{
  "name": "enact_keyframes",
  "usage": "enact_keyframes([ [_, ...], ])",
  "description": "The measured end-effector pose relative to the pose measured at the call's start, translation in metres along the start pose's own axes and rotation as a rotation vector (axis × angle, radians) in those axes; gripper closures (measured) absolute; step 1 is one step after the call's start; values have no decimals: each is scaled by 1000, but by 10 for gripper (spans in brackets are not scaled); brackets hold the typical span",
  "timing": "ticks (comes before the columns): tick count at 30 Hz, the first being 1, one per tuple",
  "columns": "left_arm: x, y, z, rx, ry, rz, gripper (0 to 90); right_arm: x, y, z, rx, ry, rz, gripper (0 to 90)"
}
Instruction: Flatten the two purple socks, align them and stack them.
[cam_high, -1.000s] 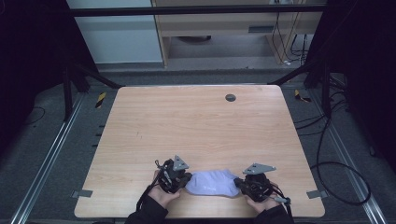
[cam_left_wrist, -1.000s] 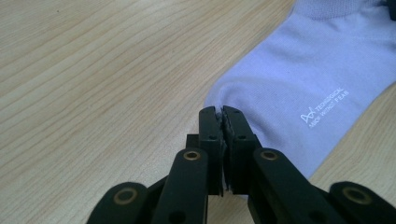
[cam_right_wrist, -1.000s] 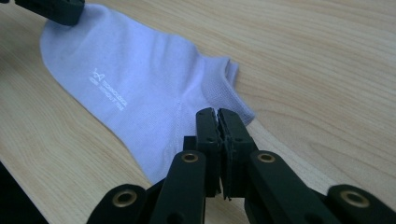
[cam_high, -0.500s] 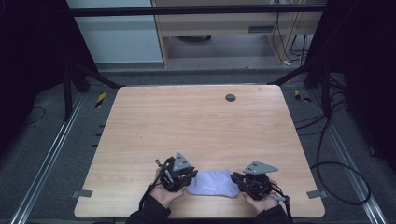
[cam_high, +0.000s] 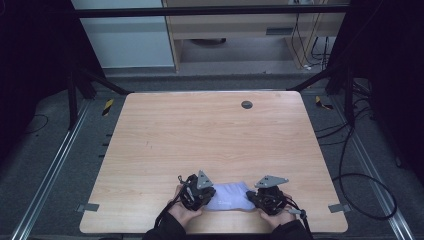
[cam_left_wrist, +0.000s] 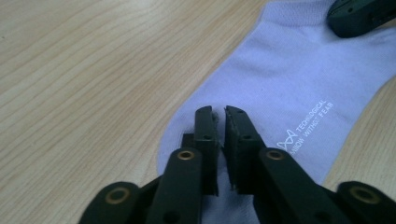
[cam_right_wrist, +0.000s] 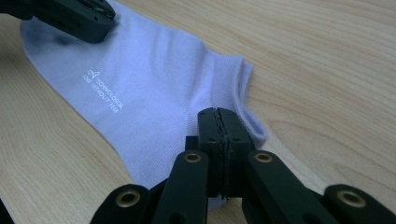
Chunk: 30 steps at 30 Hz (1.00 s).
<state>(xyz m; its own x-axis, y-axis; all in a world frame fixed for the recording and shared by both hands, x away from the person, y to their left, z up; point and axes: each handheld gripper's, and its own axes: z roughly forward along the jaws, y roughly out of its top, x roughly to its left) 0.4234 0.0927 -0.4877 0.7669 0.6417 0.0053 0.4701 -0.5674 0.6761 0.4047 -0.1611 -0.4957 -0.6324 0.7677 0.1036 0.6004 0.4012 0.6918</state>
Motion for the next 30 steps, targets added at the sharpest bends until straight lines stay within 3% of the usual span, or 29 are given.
enact_keyframes([
  [3, 4, 1, -8, -45, -2, -4, 753, -2, 2, -5, -32, 9, 9, 879],
  [6, 12, 2, -21, -97, 2, -28, 696, -9, 4, -14, -99, -1, 21, 839],
  [9, 24, -1, -31, -136, 25, -47, 633, -23, 3, -23, -152, -46, 58, 739],
  [13, 45, -9, -44, -166, 72, -100, 533, -41, 0, -27, -177, -117, 98, 489],
  [14, 49, -11, -46, -171, 83, -104, 496, -47, -1, -27, -179, -148, 114, 420],
  [18, 67, -20, -53, -181, 128, -131, 420, -63, -4, -28, -178, -176, 147, 302],
  [24, 88, -33, -60, -176, 180, -149, 340, -79, -9, -31, -175, -217, 172, 215],
  [30, 109, -53, -73, -163, 217, -183, 303, -92, -14, -35, -175, -256, 179, 186],
])
